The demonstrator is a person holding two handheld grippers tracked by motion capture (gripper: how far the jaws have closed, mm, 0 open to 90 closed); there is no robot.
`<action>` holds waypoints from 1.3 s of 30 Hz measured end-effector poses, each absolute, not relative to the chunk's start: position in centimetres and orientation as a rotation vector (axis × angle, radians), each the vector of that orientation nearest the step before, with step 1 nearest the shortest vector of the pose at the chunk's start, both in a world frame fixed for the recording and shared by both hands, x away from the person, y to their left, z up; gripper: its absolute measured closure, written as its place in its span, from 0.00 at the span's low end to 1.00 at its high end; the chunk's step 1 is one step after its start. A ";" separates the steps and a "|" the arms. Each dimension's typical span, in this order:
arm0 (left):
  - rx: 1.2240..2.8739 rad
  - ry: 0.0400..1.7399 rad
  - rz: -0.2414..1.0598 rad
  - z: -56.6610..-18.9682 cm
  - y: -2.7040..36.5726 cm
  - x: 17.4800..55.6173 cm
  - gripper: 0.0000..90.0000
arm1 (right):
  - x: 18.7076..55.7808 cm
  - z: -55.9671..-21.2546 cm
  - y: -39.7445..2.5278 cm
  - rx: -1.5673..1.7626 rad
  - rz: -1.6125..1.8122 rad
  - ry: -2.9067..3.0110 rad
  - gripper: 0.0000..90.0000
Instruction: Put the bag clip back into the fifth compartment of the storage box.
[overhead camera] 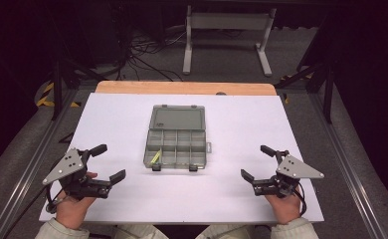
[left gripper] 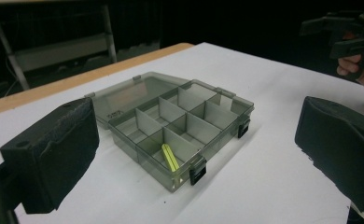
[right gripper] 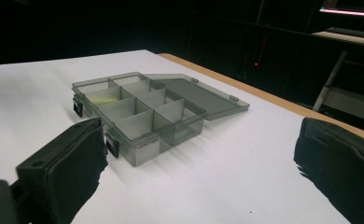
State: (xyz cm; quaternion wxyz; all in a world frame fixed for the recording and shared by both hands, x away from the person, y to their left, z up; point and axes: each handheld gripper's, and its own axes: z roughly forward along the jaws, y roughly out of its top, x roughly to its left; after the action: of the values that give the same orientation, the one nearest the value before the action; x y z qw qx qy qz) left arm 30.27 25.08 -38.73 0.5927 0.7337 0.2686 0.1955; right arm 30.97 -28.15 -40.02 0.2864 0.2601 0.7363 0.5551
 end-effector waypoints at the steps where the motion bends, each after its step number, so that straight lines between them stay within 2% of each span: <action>1: 1.704 0.621 0.464 -38.9 25.2 30.2 0.00 | 31.0 -40.0 -28.1 0.693 1.484 1.970 0.03; 20: 1.656 0.610 0.613 -42.7 27.2 30.5 0.00 | 31.0 -40.3 -28.3 0.667 1.495 1.971 0.02; 39: 1.619 0.628 0.578 -44.1 27.4 31.3 0.00 | 31.5 -41.2 -28.9 0.695 1.490 1.977 0.02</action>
State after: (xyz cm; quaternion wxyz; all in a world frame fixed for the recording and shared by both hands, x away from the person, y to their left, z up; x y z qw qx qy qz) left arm 31.28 27.44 -44.12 0.6097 0.7011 0.2721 0.2505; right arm 31.50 -28.87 -41.16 0.2812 0.2595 0.7379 0.5559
